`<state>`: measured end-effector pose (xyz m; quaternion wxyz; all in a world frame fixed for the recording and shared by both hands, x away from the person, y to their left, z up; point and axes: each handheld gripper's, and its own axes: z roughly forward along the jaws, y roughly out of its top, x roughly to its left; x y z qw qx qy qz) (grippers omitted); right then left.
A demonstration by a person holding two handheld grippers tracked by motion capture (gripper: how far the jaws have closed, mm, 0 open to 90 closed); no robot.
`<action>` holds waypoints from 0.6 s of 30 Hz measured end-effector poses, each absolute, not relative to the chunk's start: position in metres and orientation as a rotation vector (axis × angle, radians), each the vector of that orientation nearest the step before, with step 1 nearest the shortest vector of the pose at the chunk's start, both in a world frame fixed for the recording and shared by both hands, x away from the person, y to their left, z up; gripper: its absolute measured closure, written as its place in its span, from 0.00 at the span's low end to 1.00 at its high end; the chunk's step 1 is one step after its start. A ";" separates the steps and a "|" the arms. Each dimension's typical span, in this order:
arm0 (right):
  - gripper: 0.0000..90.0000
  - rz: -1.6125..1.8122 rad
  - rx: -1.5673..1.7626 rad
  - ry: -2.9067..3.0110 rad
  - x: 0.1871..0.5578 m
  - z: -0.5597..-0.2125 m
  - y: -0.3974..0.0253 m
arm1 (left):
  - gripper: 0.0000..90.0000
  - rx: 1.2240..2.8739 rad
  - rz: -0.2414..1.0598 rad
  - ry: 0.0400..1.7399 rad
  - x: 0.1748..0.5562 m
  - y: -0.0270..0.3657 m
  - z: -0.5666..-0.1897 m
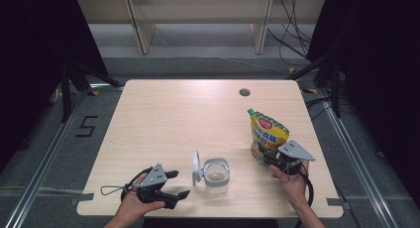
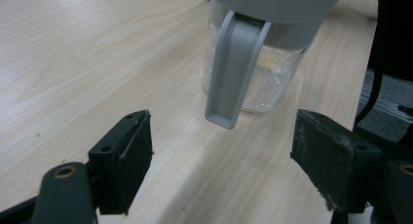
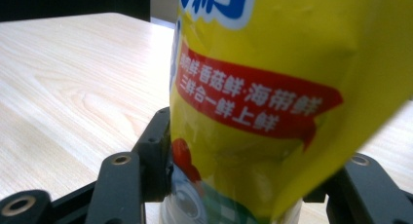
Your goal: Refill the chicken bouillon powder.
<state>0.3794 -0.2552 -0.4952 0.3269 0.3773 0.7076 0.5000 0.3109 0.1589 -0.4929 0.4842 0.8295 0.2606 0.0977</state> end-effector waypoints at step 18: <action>0.51 1.170 0.801 1.852 0.354 -0.471 -0.255 | 0.25 2.010 0.247 0.651 0.311 0.161 -0.492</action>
